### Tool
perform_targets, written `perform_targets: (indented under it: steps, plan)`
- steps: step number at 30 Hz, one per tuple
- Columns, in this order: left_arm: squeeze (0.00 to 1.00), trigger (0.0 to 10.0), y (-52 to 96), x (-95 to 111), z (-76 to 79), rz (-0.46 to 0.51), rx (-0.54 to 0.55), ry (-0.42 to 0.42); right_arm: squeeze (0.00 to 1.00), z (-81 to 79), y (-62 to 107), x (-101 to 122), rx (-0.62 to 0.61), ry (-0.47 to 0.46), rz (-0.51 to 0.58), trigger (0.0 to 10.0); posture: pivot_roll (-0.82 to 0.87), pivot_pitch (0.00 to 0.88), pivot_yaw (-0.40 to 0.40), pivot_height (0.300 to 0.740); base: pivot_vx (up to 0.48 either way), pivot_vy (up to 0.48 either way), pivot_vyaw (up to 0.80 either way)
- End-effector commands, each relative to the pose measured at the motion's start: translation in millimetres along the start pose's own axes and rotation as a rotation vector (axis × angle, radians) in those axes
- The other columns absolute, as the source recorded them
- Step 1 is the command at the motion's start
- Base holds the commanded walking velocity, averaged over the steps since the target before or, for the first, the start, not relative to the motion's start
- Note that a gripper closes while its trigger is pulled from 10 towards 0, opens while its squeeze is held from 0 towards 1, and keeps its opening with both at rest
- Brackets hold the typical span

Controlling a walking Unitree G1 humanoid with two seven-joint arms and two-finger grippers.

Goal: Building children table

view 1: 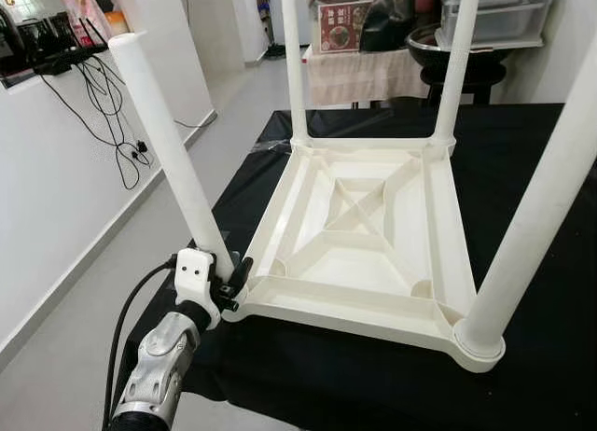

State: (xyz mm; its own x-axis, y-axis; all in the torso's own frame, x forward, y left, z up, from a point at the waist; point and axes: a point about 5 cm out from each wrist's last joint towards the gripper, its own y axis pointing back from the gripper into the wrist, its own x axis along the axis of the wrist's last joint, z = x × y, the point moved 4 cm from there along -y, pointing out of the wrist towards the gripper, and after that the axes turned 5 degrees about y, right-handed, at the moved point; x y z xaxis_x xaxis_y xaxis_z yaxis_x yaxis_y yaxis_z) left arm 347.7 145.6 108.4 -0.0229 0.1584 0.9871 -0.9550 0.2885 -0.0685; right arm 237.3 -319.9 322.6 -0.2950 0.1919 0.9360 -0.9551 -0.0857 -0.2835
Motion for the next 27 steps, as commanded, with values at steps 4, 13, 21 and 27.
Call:
perform_targets:
  steps: [4,13,21,27]
  plan:
    - [0.00,10.0,5.2,-14.8,-6.3,-0.060,0.028,0.000,0.00,6.8,-8.4,0.5,-0.084,-0.085,0.012,10.0,-0.24,0.068,0.084,0.740,0.000,0.000,0.00]
    - [0.00,10.0,4.6,-14.2,-5.5,-0.052,0.031,0.003,0.00,-3.8,-26.3,-2.3,-0.123,-0.190,0.021,10.0,-0.23,0.067,0.075,0.740,0.000,0.000,0.00]
    - [0.00,10.0,5.0,-13.9,-5.2,-0.047,0.034,0.004,0.00,2.8,-38.2,-0.7,-0.203,-0.239,0.009,10.0,-0.23,0.068,0.071,0.740,0.000,0.000,0.00]
    - [0.00,10.0,5.4,-13.6,-5.0,-0.044,0.037,0.004,0.00,0.4,-49.7,2.9,-0.237,-0.277,0.005,10.0,-0.23,0.068,0.068,0.740,0.000,0.000,0.00]
